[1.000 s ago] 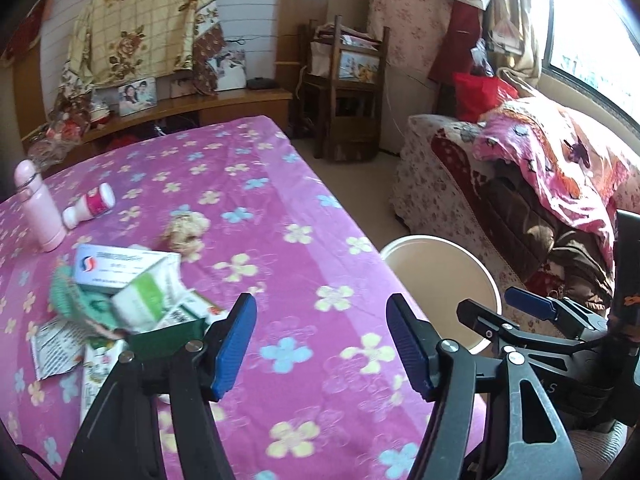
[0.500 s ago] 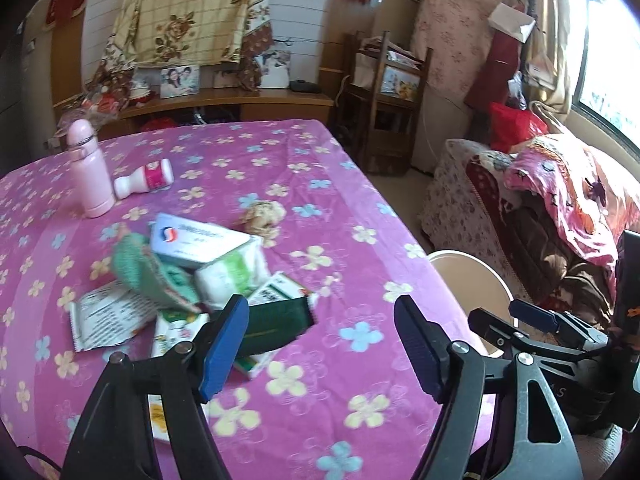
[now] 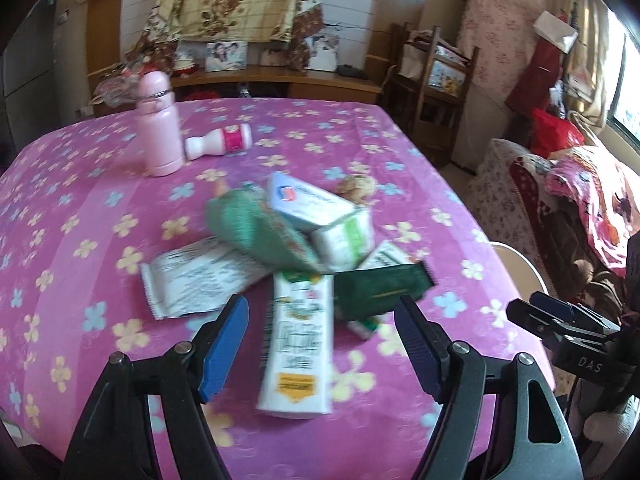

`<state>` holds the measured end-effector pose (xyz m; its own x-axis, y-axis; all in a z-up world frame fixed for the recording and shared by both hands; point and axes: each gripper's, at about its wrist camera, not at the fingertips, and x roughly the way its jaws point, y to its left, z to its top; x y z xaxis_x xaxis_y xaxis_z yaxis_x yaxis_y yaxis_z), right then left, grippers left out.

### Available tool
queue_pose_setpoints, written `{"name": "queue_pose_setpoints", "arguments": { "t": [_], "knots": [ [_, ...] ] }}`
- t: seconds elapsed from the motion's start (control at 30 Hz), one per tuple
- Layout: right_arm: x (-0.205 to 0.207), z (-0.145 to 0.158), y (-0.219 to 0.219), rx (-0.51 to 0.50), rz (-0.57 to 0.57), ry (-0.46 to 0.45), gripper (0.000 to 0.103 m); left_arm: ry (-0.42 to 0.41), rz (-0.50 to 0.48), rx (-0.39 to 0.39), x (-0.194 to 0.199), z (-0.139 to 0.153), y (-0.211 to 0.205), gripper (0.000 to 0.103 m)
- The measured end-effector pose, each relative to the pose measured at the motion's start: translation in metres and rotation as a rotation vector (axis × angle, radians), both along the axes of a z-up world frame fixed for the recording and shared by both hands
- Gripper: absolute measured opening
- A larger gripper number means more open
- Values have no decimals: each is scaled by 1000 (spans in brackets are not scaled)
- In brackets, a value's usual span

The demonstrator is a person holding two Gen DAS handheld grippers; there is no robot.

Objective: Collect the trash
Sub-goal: 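Move both tools back over the trash pile on the table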

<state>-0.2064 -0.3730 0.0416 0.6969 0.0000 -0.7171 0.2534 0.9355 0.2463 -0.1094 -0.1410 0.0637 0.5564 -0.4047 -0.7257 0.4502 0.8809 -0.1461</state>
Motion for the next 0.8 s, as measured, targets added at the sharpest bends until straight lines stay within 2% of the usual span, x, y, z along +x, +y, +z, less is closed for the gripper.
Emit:
{"name": "queue_pose_setpoints", "arguments": {
  "t": [0.2,0.33,0.53,0.8],
  "knots": [
    [24,-13,24,11,67,36,80,25,71,15,25,-6,33,76],
    [39,-20,30,74,88,40,80,44,102,9,40,-7,42,76],
    [66,-28,41,113,97,49,80,73,123,10,66,-11,30,76],
    [86,-37,40,159,79,49,80,100,202,6,114,-27,13,76]
  ]
}}
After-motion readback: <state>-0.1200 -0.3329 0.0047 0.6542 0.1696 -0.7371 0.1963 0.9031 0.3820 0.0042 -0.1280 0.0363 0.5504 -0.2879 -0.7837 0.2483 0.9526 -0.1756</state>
